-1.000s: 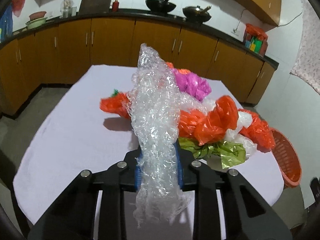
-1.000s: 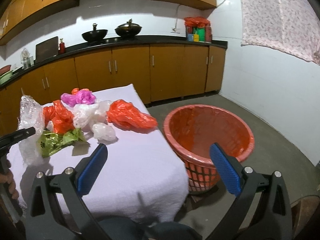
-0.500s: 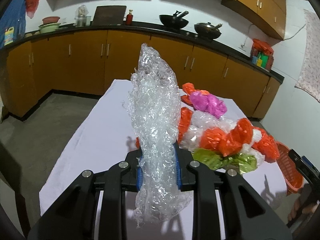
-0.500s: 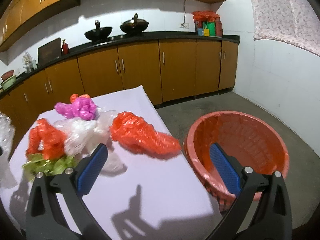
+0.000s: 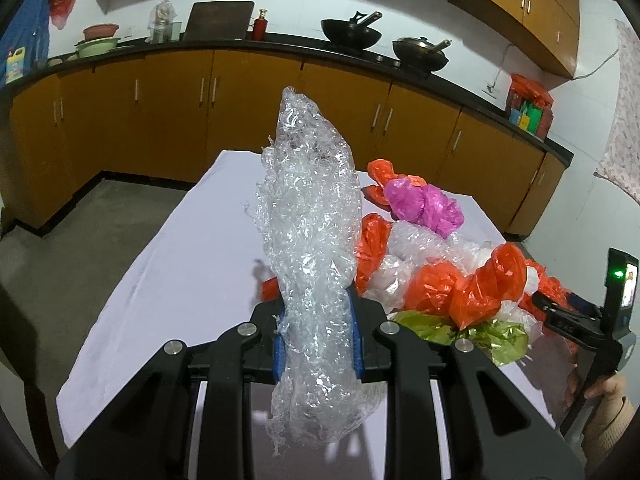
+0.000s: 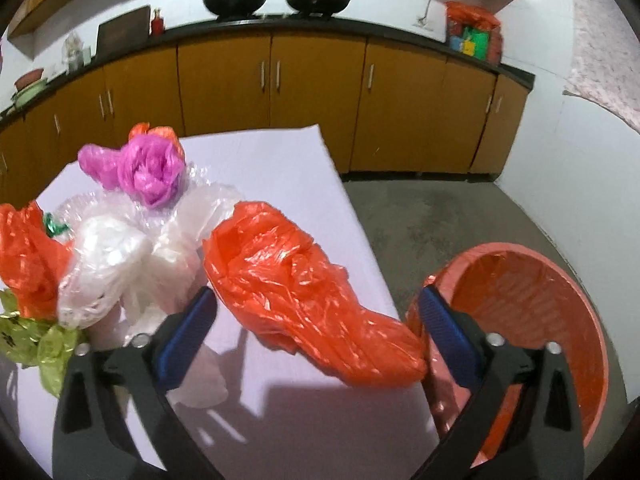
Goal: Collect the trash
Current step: 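Grasp the red bag with the right gripper while the left gripper carries bubble wrap, then drop the bubble wrap and red bag into the orange wastebasket with both grippers, then grasp a red bag with the left gripper and lift it from the pile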
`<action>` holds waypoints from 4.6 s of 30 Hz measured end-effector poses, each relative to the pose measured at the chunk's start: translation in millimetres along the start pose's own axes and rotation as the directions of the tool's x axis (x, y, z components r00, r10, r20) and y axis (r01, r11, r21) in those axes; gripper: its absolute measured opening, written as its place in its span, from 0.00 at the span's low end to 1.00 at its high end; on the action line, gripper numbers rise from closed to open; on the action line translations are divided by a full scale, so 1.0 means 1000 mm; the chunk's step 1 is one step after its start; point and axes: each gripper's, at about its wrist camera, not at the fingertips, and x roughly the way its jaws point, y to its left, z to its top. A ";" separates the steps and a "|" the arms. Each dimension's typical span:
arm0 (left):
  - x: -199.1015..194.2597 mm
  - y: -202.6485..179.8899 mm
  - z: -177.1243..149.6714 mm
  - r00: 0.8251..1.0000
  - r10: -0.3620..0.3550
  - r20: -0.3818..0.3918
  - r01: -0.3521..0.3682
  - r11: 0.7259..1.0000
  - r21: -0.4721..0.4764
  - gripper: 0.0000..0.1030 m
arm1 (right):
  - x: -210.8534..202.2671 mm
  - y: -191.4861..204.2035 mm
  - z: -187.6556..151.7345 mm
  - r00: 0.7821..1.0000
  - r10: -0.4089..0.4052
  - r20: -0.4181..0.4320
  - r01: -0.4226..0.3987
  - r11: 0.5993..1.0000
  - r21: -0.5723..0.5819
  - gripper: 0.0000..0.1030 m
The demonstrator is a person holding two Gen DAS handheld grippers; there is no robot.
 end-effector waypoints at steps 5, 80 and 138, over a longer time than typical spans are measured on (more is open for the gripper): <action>0.002 -0.004 0.002 1.000 -0.013 0.003 0.012 1.000 0.014 0.24 | 0.011 -0.002 -0.005 0.997 0.056 -0.058 -0.055 0.998 0.031 0.42; 0.056 -0.358 -0.064 0.751 -0.549 -0.366 0.655 0.691 0.305 0.24 | -0.105 -0.234 -0.074 0.979 -0.193 0.061 0.128 0.822 0.555 0.21; 0.047 -0.126 -0.009 1.000 -0.011 -0.012 0.012 0.989 0.150 0.68 | -0.110 -0.066 -0.047 0.984 0.130 0.125 -0.162 0.939 0.302 0.68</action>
